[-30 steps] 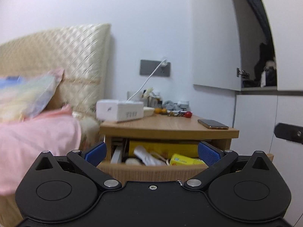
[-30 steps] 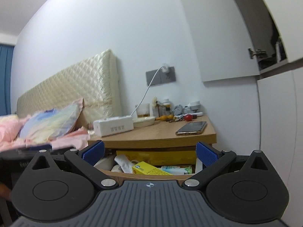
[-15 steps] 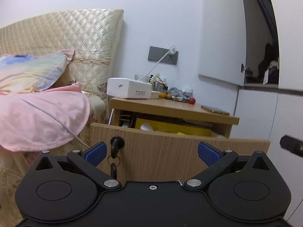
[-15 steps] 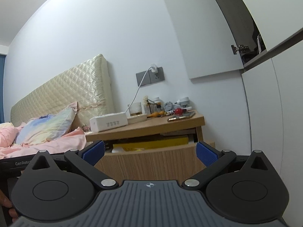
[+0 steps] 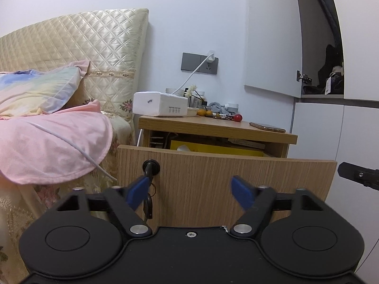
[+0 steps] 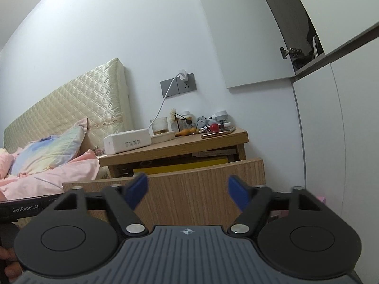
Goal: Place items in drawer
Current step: 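Close the left gripper on the drawer front beside the key knob, then push the drawer shut into the nightstand with the left gripper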
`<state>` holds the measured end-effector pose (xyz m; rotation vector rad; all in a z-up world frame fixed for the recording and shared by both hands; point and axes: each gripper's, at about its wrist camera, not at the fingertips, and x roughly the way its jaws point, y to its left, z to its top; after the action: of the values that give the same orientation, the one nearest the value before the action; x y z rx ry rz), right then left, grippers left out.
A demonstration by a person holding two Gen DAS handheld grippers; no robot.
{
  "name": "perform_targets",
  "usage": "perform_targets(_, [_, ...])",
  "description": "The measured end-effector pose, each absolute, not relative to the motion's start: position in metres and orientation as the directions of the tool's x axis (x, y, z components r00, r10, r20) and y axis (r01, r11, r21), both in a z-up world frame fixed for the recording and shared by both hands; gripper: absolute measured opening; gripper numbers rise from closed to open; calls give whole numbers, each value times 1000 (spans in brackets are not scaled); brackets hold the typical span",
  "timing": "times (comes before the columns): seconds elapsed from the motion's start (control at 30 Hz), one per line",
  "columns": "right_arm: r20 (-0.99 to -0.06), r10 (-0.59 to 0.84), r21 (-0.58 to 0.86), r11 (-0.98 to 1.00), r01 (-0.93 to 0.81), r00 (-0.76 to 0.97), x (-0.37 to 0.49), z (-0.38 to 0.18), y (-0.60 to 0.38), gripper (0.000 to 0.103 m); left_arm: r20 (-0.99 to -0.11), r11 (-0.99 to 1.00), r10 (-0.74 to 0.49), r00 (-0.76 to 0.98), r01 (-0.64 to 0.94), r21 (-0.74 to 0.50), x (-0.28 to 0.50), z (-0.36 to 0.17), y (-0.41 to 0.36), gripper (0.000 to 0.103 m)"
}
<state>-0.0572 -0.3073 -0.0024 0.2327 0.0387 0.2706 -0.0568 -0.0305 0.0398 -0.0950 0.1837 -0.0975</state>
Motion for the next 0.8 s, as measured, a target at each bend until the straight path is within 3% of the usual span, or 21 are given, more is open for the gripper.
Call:
perform_targets(0.07, [-18, 270, 230, 938, -259, 963, -57, -3, -305, 45, -184, 991, -105, 977, 88, -99, -57, 38, -31, 56])
perform_targets(0.1, [-20, 273, 232, 937, -261, 962, -57, -4, -304, 41, -189, 991, -105, 976, 87, -99, -56, 38, -31, 46])
perform_targets(0.17, [-24, 274, 233, 937, -261, 961, -57, -4, -303, 22, -195, 991, -104, 975, 86, -99, -56, 36, -32, 33])
perform_targets(0.27, [-35, 282, 240, 934, -266, 959, -55, -5, -302, 6, -193, 992, -101, 976, 83, -99, -56, 35, -32, 13])
perform_targets(0.33, [-43, 290, 244, 931, -271, 956, -54, -5, -300, 4, -192, 992, -100, 976, 82, -99, -56, 33, -32, 3])
perform_targets(0.8, [-59, 261, 216, 946, -242, 964, -44, -6, -293, 1, -204, 990, -103, 974, 80, -116, -46, 25, -31, 0])
